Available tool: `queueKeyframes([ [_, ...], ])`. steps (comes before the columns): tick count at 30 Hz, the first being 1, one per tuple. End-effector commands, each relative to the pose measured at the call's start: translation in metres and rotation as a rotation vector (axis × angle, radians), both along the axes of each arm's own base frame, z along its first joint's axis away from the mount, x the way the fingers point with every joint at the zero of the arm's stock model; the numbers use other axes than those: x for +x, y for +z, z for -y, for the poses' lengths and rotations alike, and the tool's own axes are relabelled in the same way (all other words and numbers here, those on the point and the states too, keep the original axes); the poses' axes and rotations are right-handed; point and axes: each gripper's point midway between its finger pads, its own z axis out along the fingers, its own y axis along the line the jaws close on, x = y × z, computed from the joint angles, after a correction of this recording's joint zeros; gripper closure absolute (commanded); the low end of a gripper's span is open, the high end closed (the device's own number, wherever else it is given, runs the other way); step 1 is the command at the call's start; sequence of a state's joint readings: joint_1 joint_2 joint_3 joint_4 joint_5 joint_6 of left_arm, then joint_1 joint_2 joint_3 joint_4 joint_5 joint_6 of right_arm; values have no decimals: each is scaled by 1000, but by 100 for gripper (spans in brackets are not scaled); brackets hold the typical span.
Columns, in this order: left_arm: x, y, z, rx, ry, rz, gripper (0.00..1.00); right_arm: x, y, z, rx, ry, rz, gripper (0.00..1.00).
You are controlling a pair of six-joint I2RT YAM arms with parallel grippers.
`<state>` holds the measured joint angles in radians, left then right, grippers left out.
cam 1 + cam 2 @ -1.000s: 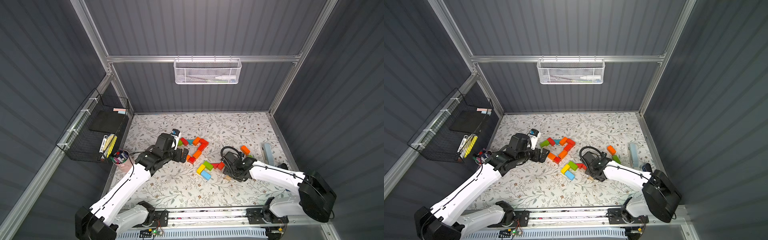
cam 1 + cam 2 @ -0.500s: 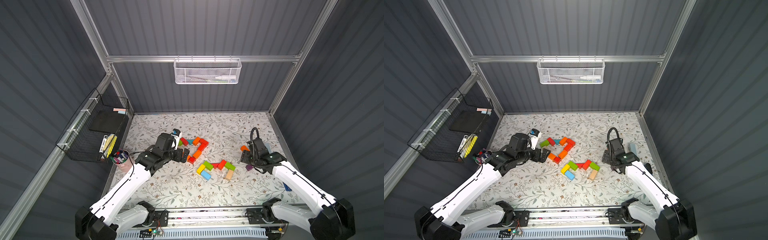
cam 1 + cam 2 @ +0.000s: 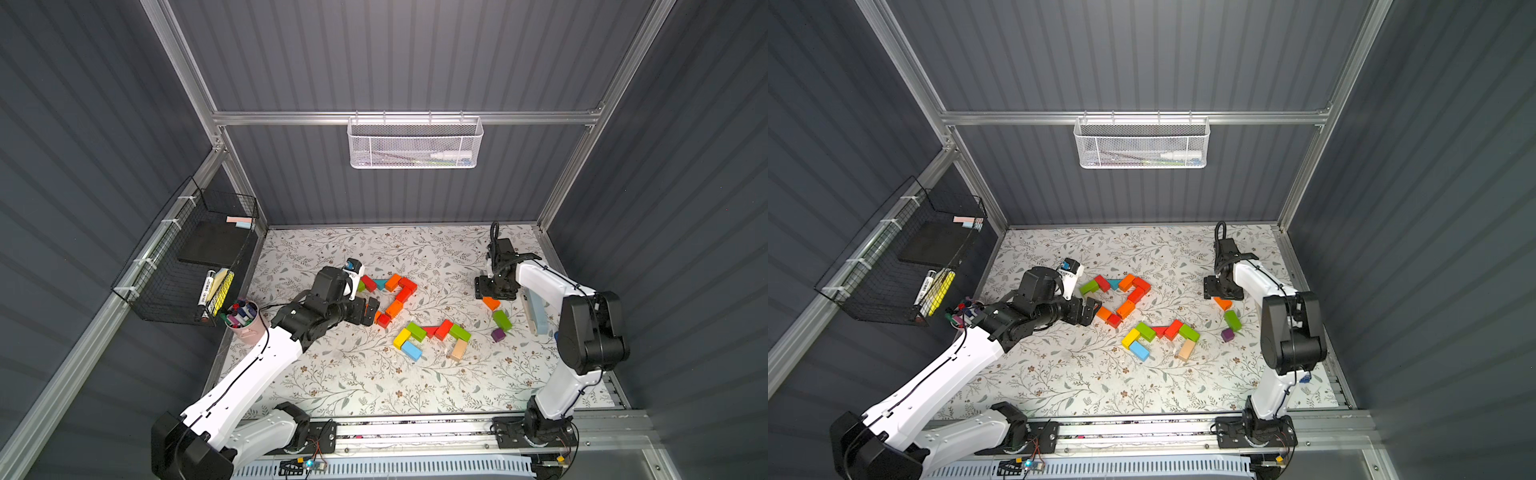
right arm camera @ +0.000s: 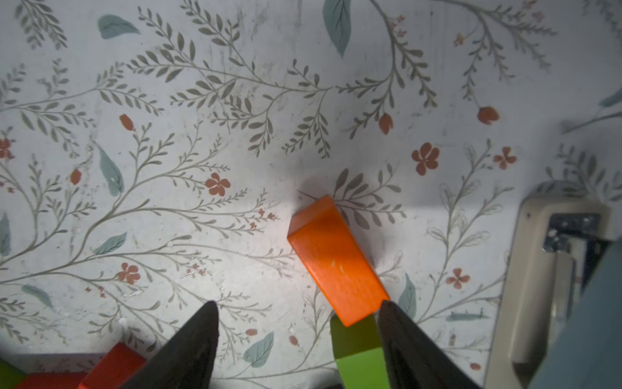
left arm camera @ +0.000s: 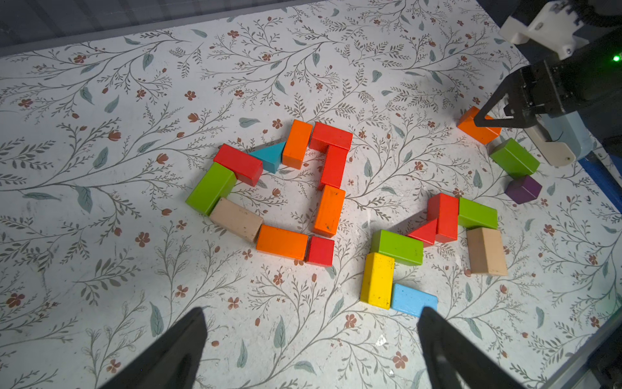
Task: Assemble a heart with building blocks
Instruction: Pick up the building block from the center of the board.
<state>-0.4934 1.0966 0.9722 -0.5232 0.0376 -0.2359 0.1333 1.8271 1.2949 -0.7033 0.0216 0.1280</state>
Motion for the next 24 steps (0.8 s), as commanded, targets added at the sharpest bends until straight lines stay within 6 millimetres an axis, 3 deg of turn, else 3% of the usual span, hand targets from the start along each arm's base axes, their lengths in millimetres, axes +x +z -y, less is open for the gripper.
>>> queueKeyframes([
  [1, 3, -4, -3, 6, 15, -4, 1, -1, -8, 8, -37, 78, -67, 24],
  [6, 5, -8, -4, 18, 24, -10, 1, 2, -22, 16, -51, 78, -100, 27],
  [12, 8, -11, -5, 34, 29, -19, 1, -1, -36, 26, -106, 66, -130, 40],
  [17, 8, -12, -5, 33, 31, -20, 1, 2, -34, 23, -102, 82, -102, 54],
  [21, 9, -14, -4, 35, 28, -26, 1, 6, -26, 19, -123, 103, -56, 77],
  [24, 8, -15, -4, 36, 27, -29, 1, 9, -11, 10, -133, 130, -4, 79],
])
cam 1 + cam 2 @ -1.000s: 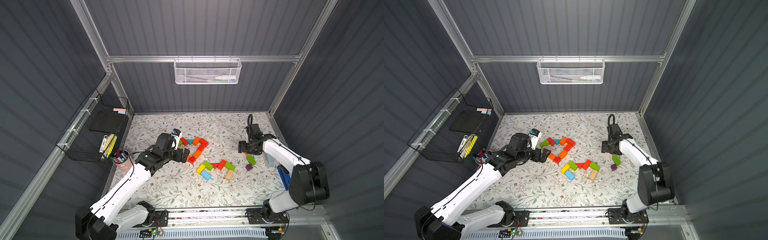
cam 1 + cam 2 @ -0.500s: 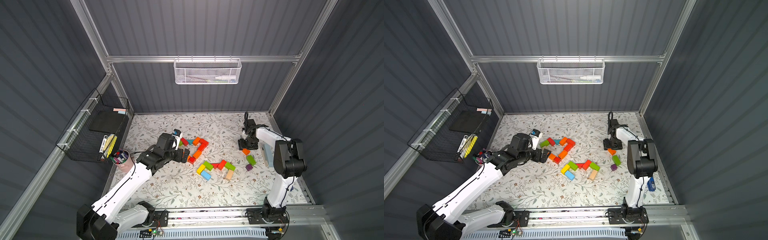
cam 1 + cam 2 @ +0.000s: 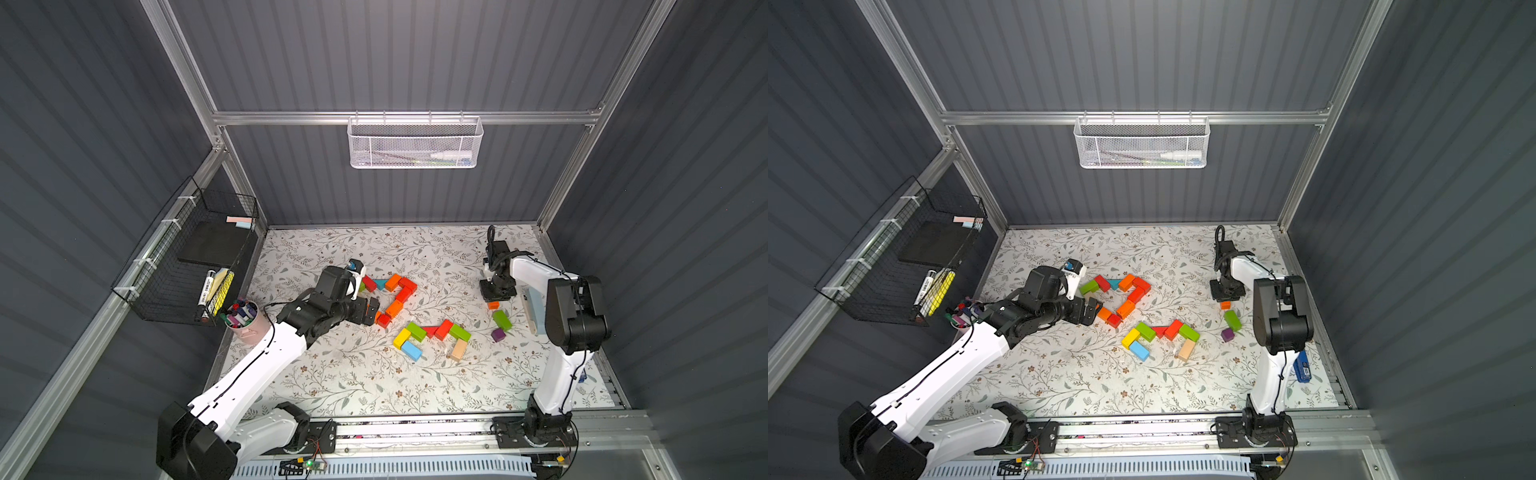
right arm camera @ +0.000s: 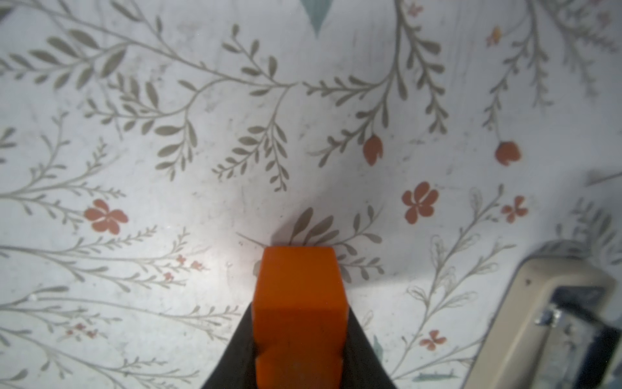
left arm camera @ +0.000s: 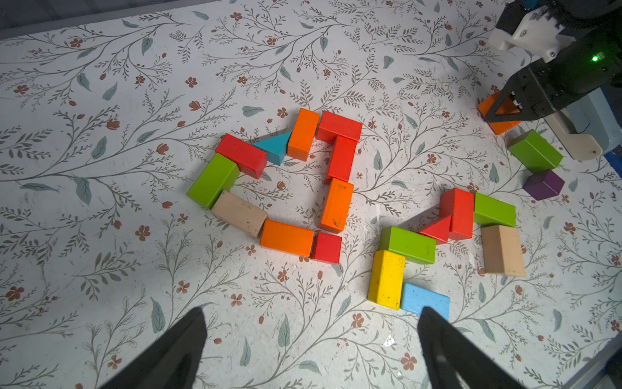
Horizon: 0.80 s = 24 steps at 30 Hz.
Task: Assemble a heart with building blocks
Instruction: Pick up the building block from the center of the board.
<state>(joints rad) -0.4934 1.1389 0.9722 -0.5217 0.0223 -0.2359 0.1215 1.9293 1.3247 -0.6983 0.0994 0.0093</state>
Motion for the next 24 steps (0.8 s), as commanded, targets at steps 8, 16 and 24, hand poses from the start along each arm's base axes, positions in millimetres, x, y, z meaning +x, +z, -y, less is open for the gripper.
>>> queueKeyframes([
  [8, 4, -2, -5, 15, 20, 4, 1, -5, 69, -53, -63, 200, 183, 79],
  [16, 6, -6, -7, 23, 40, -19, 1, -65, 79, -137, -28, 469, 207, 79],
  [24, 4, -9, -7, 17, 42, -41, 1, -135, 78, -191, 51, 669, 190, 79],
])
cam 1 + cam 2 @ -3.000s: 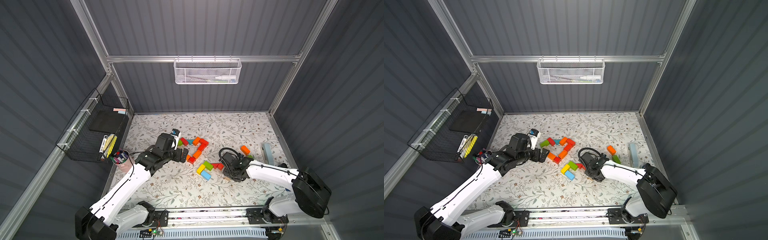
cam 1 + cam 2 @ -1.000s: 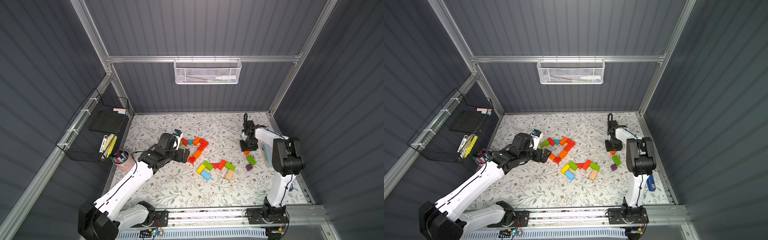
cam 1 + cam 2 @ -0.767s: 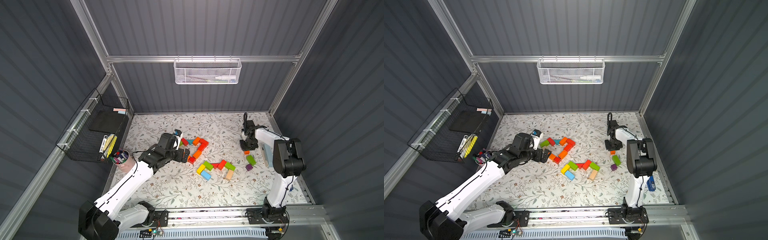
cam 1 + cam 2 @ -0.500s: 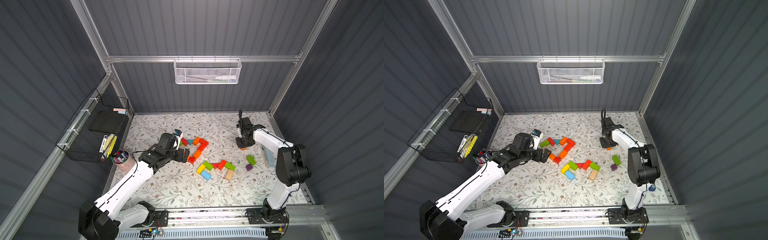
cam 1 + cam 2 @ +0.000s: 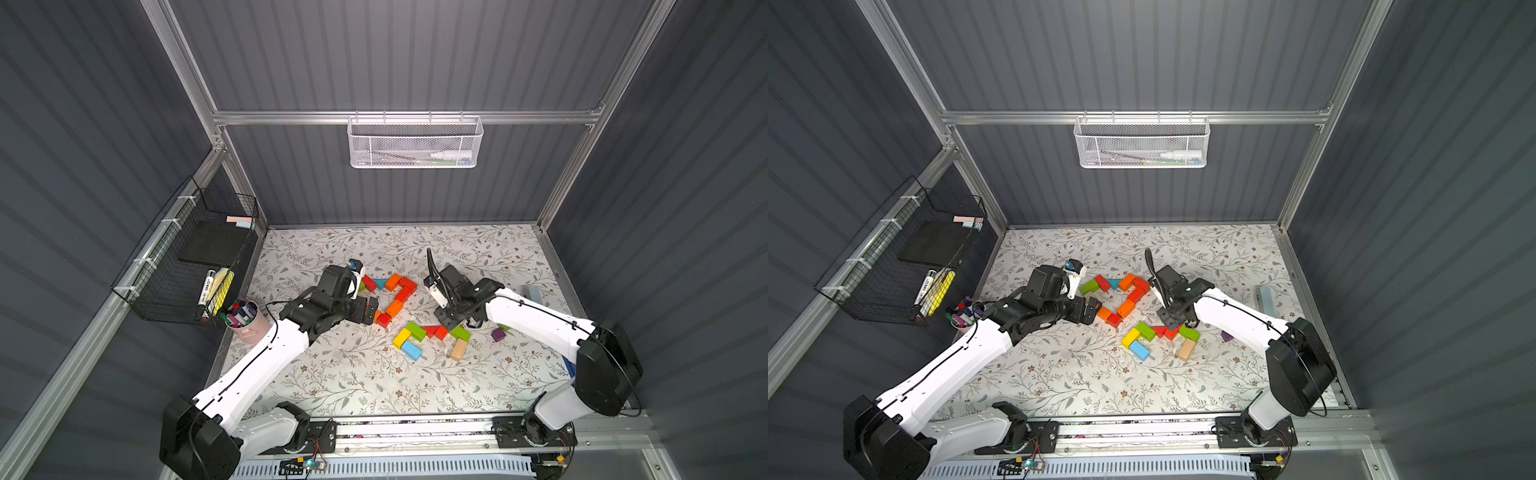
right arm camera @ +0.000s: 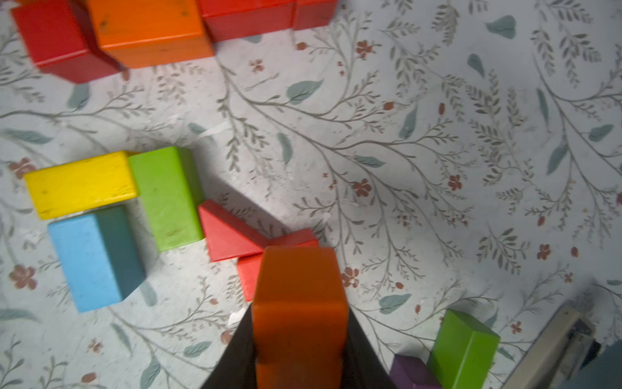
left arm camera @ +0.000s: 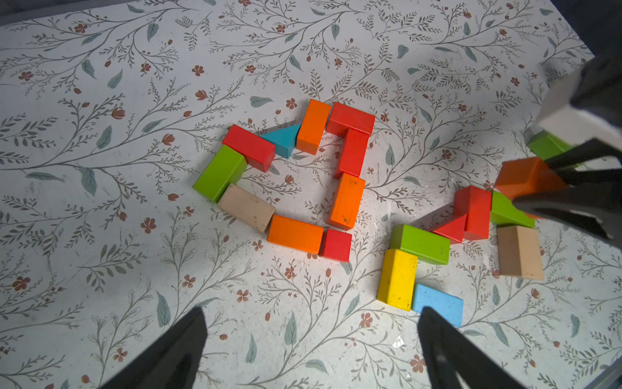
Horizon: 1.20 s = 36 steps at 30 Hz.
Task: Assemble a heart with building blocks
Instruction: Pick up the building block from the center of the board, then assemble the building block at the center of the board.
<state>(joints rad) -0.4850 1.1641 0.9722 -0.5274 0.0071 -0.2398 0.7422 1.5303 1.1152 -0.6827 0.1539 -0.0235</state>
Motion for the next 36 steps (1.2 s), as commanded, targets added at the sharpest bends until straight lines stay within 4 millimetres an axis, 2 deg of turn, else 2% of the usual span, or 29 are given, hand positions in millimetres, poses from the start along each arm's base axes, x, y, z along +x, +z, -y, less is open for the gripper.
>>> queueKeyframes([
  [1, -1, -1, -1, -12, 15, -23, 1, -27, -3, -8, 6, 60, -37, 79],
  [6, -14, -19, 12, -75, -32, -112, 1, -50, -17, -8, -62, 114, -86, 79],
  [9, -27, -40, 18, -92, -68, -189, 1, -64, -24, -15, -53, 155, -120, 79],
  [13, -28, -55, 37, -174, -102, -262, 2, -78, -37, -15, -88, 182, -152, 77],
  [19, -32, -81, 53, -276, -90, -363, 26, -89, -50, -18, -110, 206, -178, 77],
  [22, -33, -98, 55, -275, -73, -417, 33, -93, -57, -24, -109, 221, -196, 77],
  [26, -33, -110, 52, -266, -48, -435, 40, -98, -66, -30, -119, 234, -208, 77],
  [29, -35, -114, 58, -302, -60, -441, 45, -99, -68, -35, -128, 237, -209, 76],
  [36, -36, -128, 61, -318, -59, -456, 46, -101, -73, -41, -143, 250, -214, 73],
])
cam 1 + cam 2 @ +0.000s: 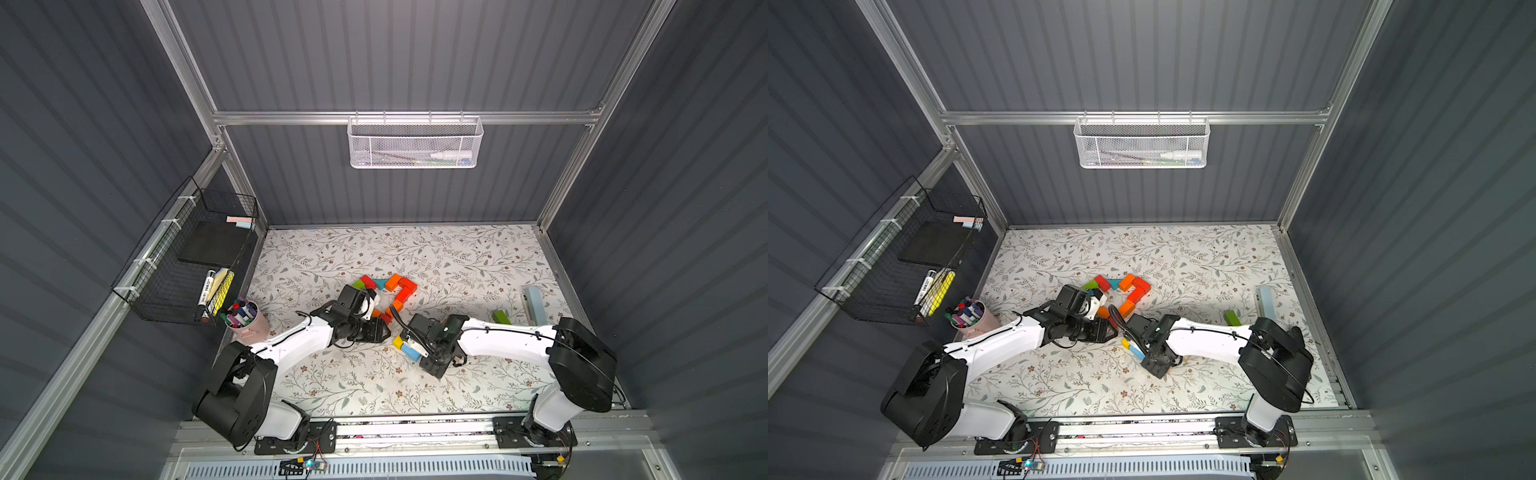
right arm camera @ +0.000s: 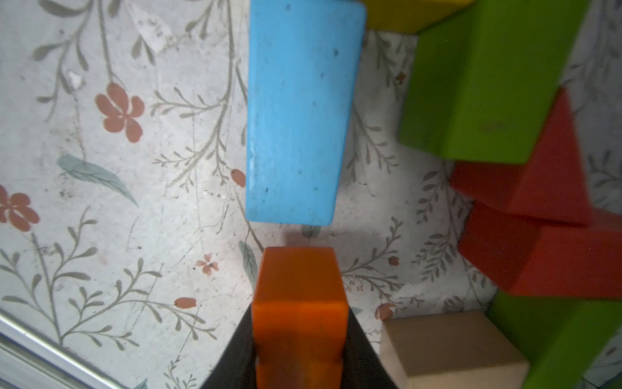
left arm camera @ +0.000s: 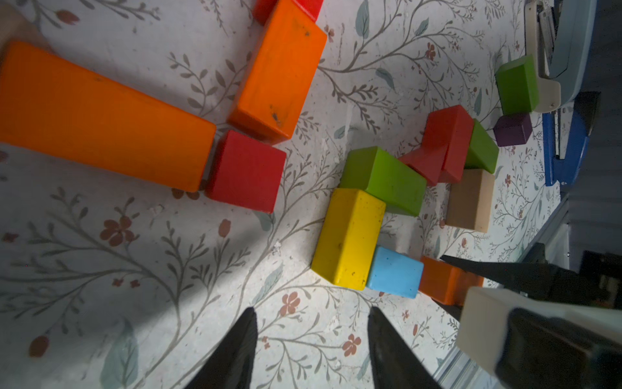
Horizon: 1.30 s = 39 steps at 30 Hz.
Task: Assemble a heart with building blocks
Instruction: Assemble the building block at the center of the board.
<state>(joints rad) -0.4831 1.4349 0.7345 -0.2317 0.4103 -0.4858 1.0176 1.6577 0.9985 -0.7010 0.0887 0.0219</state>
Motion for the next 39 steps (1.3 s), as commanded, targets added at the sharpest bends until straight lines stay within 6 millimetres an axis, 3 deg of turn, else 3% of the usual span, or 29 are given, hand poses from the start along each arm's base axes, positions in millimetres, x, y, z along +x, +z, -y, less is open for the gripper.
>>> queueKeyframes([
  [1, -1, -5, 4, -26, 1, -11, 47, 2, 4, -9, 11, 5, 5, 73],
  [30, -2, -17, 4, -21, -5, -14, 48, 2, -7, -33, 69, -44, -29, 71],
  [36, 0, -21, 5, -22, -4, -13, 48, 6, -7, -33, 68, -69, -7, 67],
  [39, -3, -20, 9, -44, -20, -25, 48, 6, -6, -32, 70, -78, -6, 60],
])
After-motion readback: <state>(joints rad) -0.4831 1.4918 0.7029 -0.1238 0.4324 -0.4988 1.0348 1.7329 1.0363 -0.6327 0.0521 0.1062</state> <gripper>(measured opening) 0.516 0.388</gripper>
